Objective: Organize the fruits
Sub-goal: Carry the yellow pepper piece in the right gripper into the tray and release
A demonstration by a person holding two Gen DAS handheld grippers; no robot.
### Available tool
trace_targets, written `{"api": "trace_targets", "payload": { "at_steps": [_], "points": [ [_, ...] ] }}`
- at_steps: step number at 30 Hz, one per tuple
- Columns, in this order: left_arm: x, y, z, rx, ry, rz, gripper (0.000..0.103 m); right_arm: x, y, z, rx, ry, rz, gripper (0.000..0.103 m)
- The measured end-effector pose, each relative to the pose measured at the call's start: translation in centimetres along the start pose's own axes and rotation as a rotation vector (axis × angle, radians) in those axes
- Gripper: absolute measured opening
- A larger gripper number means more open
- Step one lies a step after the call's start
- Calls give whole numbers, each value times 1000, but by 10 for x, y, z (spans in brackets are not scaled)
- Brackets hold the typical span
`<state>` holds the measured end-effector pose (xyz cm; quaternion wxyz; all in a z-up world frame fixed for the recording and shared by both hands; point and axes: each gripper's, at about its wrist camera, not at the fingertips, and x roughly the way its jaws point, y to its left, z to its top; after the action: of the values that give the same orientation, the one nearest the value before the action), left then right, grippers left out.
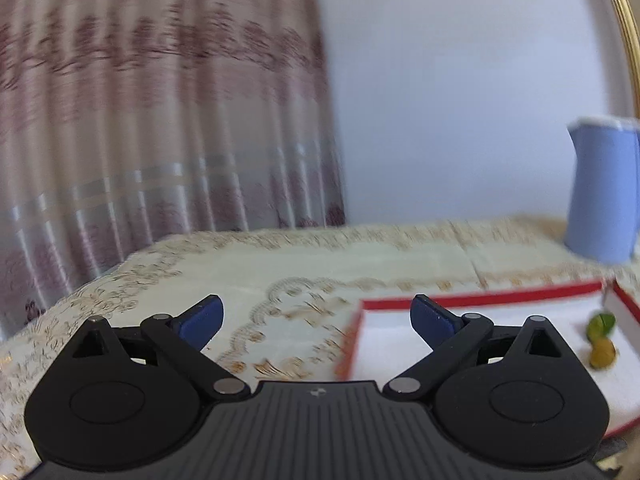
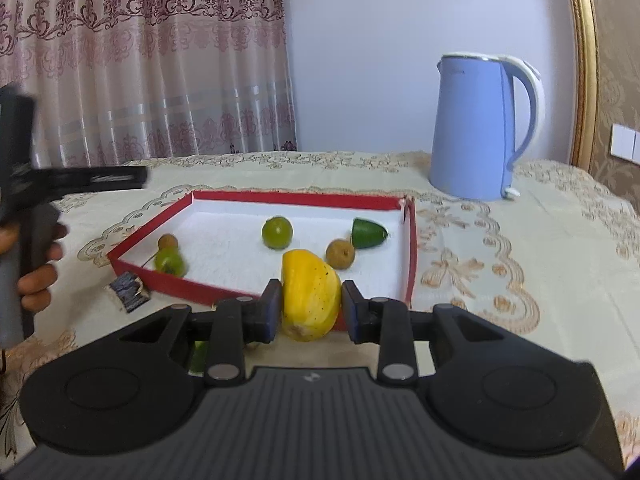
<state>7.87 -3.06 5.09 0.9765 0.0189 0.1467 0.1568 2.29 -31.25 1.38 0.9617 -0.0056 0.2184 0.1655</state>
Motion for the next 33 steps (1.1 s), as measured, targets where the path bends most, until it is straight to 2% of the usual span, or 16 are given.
{"api": "trace_targets", "payload": {
  "at_steps": [1,5,10,15,22,29,30,31,33],
  "points": [
    [1,7,-2,-32,-17,1,101,3,1,3,-1,-3,-2,30],
    [9,18,-2,-116,29,-40,101,12,2,13,17,-22,-9,30],
    [-2,2,-9,-13,-18,14,101,29,1,22,20,-7,-23,30],
    [-6,-5,-12,26,-19,6,101,60,1,37,2,20,-44,30],
    [1,3,-13,-19,32,-10,102,106,-4,51,30,61,-56,30],
    [6,9,-14,-51,65,-1,102,144,-6,65,25,85,-108,31],
    [6,10,-14,-54,65,6,102,148,-7,65,31,107,-111,32],
    [7,11,-14,-57,67,11,102,149,-8,64,42,121,-119,38],
    [8,14,-14,-69,74,16,102,138,-7,59,52,97,-117,47]
  ]
}}
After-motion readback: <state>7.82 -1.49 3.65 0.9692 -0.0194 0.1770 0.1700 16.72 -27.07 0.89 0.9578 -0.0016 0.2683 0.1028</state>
